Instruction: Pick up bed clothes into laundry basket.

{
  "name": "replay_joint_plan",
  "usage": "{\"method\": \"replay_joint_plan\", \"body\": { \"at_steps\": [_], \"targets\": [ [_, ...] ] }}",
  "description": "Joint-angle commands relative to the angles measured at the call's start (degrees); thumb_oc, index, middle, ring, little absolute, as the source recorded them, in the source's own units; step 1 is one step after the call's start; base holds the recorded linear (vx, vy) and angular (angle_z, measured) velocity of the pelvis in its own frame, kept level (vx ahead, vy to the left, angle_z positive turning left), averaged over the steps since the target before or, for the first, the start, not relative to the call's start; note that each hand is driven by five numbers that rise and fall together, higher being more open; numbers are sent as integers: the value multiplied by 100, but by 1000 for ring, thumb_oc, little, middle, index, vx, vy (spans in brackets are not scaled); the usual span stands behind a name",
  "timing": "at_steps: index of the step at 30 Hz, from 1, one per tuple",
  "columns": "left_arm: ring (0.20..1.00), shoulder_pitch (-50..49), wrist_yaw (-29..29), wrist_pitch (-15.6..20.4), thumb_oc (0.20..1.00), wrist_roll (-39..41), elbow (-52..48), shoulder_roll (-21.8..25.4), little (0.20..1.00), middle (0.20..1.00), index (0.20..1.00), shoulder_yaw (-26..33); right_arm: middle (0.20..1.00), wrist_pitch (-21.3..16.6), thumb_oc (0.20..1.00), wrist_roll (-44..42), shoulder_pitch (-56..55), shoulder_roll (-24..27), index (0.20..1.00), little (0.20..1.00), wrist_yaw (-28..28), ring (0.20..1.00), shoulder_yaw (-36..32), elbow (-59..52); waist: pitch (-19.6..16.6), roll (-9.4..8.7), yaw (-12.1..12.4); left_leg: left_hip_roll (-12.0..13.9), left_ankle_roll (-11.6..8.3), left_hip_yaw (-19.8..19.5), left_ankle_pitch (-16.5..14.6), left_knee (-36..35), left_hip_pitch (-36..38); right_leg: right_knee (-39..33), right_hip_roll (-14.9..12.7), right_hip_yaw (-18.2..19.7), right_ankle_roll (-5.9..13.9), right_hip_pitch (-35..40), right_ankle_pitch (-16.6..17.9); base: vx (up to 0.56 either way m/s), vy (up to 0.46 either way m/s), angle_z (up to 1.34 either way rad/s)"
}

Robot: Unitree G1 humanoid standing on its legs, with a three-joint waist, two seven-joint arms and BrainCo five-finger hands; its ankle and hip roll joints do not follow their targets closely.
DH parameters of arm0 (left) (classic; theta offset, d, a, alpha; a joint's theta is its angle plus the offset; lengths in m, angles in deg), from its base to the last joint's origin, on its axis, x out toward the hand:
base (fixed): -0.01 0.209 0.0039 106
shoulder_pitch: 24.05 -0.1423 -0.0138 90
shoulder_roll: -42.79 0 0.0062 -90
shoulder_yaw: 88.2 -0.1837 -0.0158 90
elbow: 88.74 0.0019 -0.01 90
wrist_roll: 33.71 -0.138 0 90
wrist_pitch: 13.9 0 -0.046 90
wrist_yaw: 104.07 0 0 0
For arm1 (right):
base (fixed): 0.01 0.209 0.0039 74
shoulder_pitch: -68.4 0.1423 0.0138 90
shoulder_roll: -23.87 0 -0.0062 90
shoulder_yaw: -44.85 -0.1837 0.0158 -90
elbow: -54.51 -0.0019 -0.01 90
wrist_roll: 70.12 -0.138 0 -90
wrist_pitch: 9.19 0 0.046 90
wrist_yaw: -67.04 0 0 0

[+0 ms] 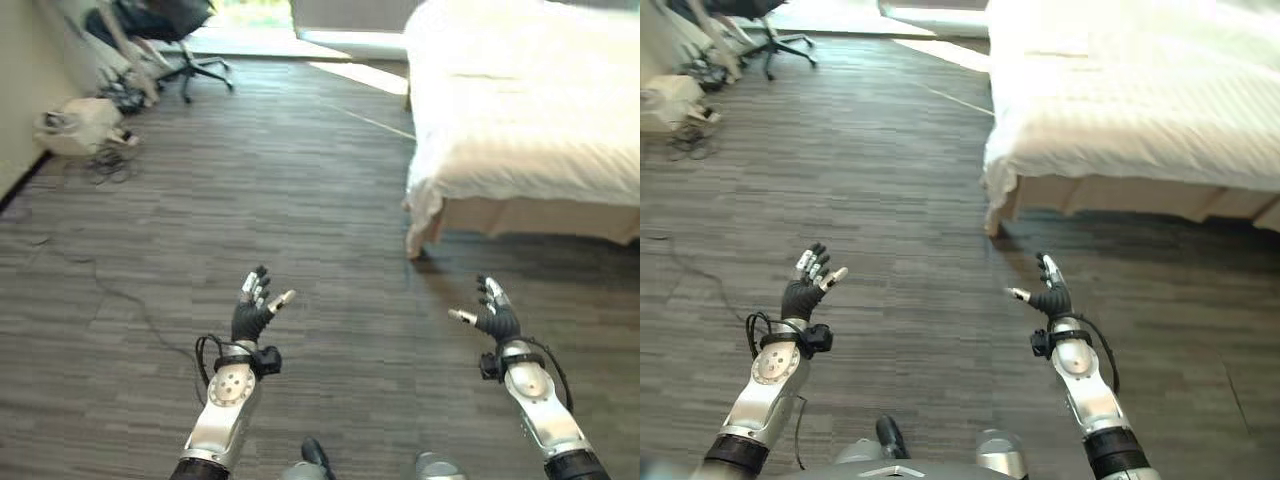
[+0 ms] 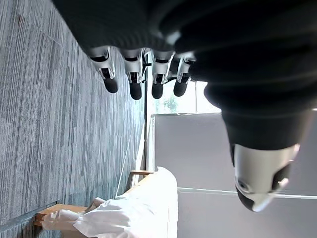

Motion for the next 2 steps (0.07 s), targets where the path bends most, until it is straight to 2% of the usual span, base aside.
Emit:
{"method": "replay_joint_plan", "body": {
  "at_steps": [1, 2],
  "targets": [
    [1000, 9, -272, 121, 1000, -153, 57, 184, 1000, 1000, 1000, 17, 1000, -310, 1000, 43, 193, -63, 1000, 1000, 79, 1000, -77, -284, -265, -91, -44, 429, -375, -56, -866, -55, 143, 244, 1, 70, 89, -262, 394, 54, 123, 34],
    [1000, 29, -264, 105, 1000, -156, 95, 213, 1000, 1000, 1000, 9, 1000, -322, 1000, 36, 229, -89, 1000, 1000, 91, 1000, -42, -317, -227, -88, -47, 432, -345, -92, -897, -55, 147, 492, 28, 156, 104, -390, 324, 4, 80, 38]
  ]
}}
